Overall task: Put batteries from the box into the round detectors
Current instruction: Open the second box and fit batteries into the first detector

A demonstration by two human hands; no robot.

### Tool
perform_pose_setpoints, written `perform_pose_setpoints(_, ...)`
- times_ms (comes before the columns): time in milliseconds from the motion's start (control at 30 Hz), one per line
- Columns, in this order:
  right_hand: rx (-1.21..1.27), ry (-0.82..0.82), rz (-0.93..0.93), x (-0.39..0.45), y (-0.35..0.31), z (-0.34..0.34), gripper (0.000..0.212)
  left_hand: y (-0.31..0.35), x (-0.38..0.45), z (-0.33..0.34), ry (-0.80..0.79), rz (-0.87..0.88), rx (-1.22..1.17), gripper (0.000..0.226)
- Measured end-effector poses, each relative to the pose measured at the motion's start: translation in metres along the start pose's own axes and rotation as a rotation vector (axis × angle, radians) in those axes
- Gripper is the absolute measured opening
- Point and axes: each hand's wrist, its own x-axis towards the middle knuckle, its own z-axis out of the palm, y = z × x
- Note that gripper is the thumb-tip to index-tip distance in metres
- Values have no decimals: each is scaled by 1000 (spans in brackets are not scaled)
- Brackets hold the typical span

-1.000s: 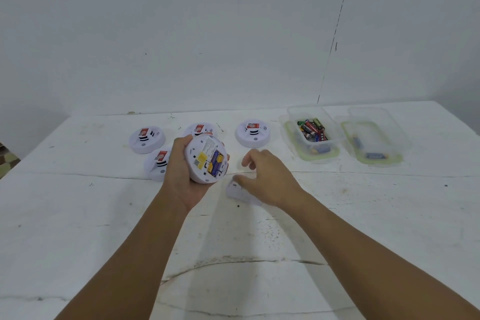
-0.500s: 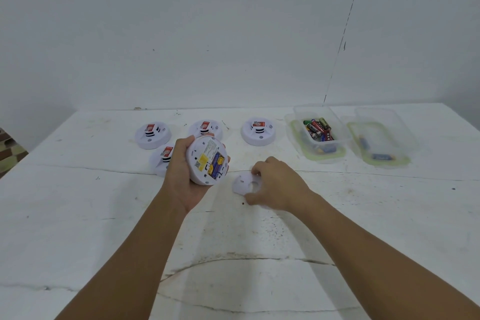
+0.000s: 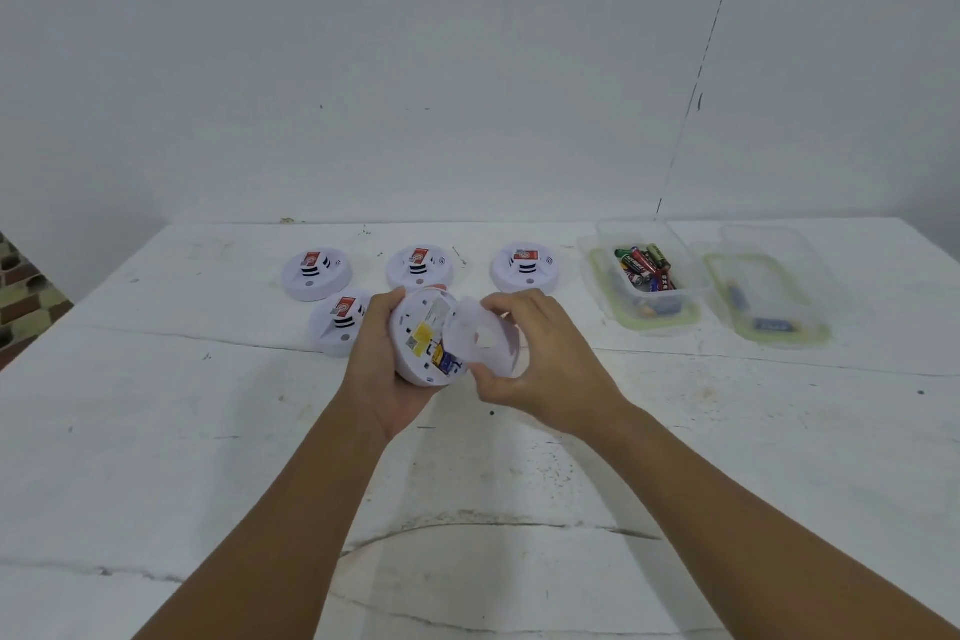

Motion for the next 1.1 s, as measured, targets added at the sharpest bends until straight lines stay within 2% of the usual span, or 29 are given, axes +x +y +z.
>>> perform_pose_setpoints(100,4,22,-88,3,-12,11,66,-6,-5,9,-70,-40,-12,41)
perform_pose_setpoints(233,-15,32,-114,4,-13,15,60,-9,-5,11,-99,-56,-15,45)
perform_pose_setpoints(567,79,103,-152,3,-8,16,56,-9,-5,13,-111,-68,-5,52)
perform_pose_setpoints(700,107,113,-162,7,-5,15,56,-6,-6,13,-114,-77,13,49)
perform_pose_setpoints(1100,126,63,-141,11,-6,11,55,-4,-8,15,-110,-92,27,51)
